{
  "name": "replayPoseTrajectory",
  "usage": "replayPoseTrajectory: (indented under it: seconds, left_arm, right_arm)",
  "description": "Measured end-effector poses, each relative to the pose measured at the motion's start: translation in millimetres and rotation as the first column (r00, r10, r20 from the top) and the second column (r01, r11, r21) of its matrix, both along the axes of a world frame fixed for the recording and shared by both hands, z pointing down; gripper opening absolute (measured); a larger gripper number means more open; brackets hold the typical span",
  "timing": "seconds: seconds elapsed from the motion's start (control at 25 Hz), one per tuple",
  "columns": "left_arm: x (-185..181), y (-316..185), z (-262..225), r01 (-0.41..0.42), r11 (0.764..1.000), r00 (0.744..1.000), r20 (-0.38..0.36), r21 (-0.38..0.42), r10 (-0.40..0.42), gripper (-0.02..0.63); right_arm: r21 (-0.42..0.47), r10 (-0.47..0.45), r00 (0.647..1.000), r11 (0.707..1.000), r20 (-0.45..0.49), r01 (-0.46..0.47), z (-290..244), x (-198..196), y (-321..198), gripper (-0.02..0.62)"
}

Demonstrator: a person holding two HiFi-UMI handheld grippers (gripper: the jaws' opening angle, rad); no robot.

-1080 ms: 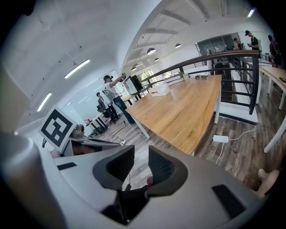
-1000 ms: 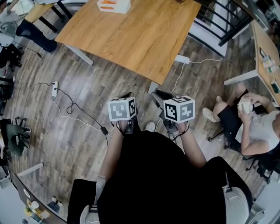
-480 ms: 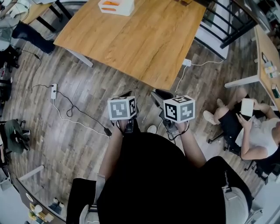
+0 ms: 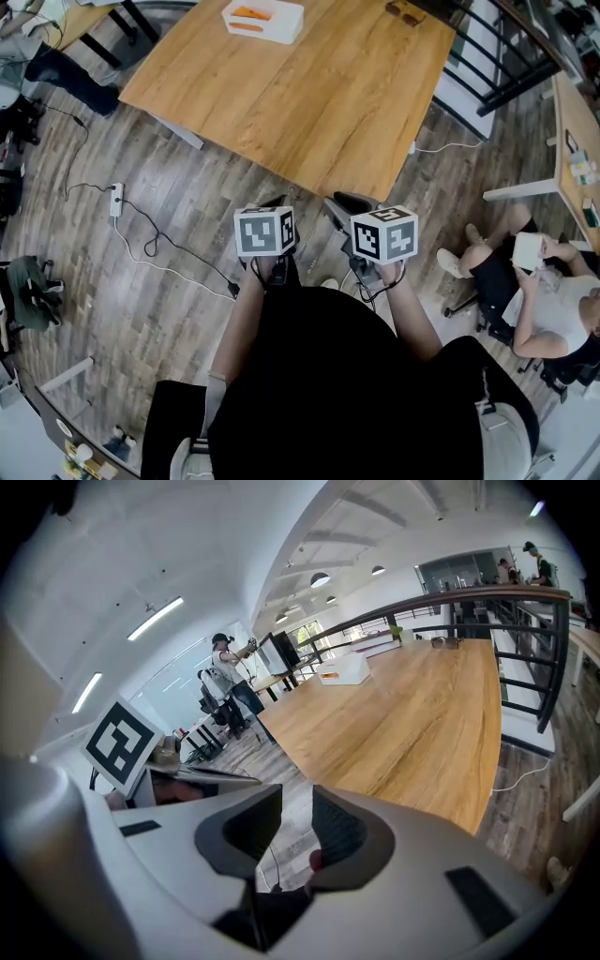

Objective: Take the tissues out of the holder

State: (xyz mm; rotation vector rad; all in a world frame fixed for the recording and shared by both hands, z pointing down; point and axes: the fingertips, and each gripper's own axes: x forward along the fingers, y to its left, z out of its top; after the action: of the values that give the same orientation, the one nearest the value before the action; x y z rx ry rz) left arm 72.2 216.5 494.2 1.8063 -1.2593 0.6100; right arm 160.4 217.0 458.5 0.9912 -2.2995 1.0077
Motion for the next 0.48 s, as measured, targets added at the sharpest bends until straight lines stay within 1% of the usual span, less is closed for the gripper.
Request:
replayPoseTrajectory:
  seconds: [0.28,0.48]
  left_arm:
    - [-31,-35,-2,-0.001,1.000,1.000,-0.012,-0.004,0.001,0.011]
    - [-54,-61,-2,-0.020,1.000,0.999,-0.032,-0.002,0.020,0.011]
  right_arm:
    - [0.006,0.012,1.000,1.000,-0.011,-0.012,-6,-30,-36,0.098]
    - [0.005,0.029,0.999,1.000,-0.020,-0.029,-9,-54,-61,0.098]
